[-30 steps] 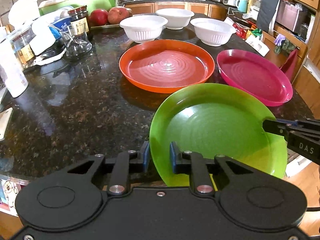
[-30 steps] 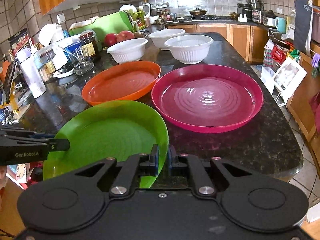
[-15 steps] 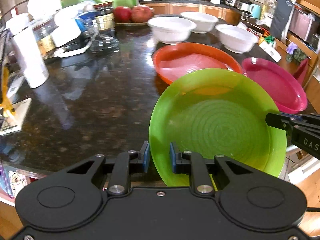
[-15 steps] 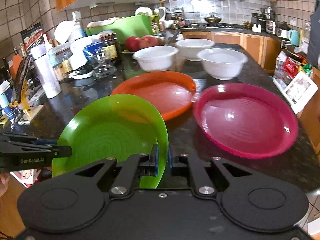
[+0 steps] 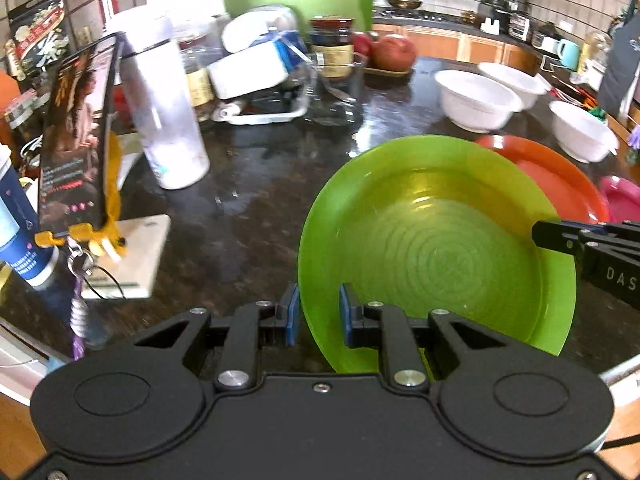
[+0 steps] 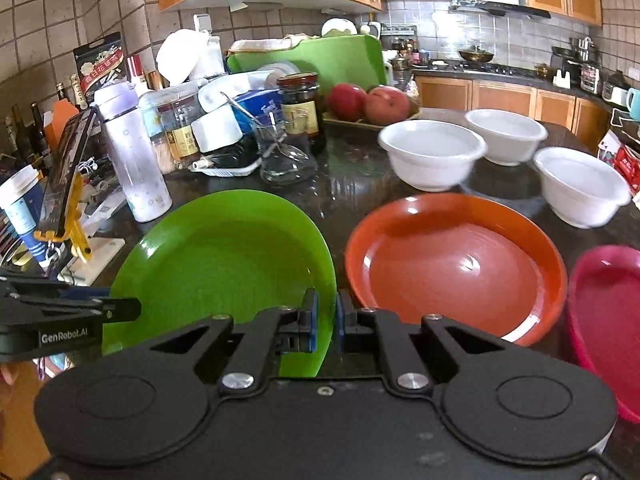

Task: Organize plates and bowls
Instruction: 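Lift the green plate with the left gripper and carry it aside, then lower the green plate and open the left gripper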

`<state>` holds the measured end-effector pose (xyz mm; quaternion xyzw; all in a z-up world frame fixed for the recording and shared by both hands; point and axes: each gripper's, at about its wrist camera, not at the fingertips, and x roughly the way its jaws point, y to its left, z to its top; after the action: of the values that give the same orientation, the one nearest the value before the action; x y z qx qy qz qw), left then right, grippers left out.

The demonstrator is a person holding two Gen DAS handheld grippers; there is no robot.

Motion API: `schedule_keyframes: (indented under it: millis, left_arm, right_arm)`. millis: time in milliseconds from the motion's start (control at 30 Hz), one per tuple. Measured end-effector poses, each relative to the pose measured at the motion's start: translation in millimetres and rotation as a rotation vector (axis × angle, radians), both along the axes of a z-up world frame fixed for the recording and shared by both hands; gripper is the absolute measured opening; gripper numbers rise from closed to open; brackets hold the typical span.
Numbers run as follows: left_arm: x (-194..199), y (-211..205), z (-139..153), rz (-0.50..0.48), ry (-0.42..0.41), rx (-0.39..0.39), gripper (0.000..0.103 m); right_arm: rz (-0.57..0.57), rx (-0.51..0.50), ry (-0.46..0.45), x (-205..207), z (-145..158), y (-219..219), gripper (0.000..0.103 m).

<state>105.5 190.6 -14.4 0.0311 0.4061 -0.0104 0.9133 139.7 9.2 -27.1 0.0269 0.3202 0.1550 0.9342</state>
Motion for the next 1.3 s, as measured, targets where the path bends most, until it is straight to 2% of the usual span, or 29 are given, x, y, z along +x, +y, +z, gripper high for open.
schedule_keyframes:
  millis: [233, 500, 633, 700, 833, 867, 933, 1100, 1300]
  left_arm:
    - [26, 26, -8, -0.003, 0.023, -0.008, 0.026]
    - [41, 40, -13, -0.029, 0.032, -0.019, 0.027]
    - [48, 47, -16, -0.040, 0.045, -0.037, 0.028]
    - [50, 48, -17, -0.040, 0.040, -0.035, 0.035]
    - [47, 47, -13, -0.048, 0.009, -0.030, 0.039]
    - [46, 47, -11, -0.051, -0.006, -0.033, 0.048]
    - [41, 47, -6, -0.056, -0.051, -0.045, 0.059]
    - [28, 45, 10, -0.065, -0.168, -0.034, 0.065]
    - [20, 38, 23, -0.094, -0.234, -0.053, 0.077]
  right_arm:
    - [-0.017, 0.000, 0.044, 32, -7, 30, 0.011]
    - [-0.051, -0.016, 0.055, 43, -13, 44, 0.012]
    - [-0.064, -0.018, 0.044, 46, -14, 46, 0.018]
    - [-0.074, -0.017, 0.021, 44, -14, 46, 0.019]
    - [-0.090, -0.008, -0.013, 40, -9, 46, 0.026]
    - [-0.093, -0.005, -0.020, 39, -8, 46, 0.026]
    - [-0.100, -0.002, -0.032, 36, -5, 46, 0.027]
    - [-0.130, 0.001, -0.064, 26, -1, 42, 0.030]
    - [-0.199, 0.015, -0.101, 9, 5, 29, 0.031]
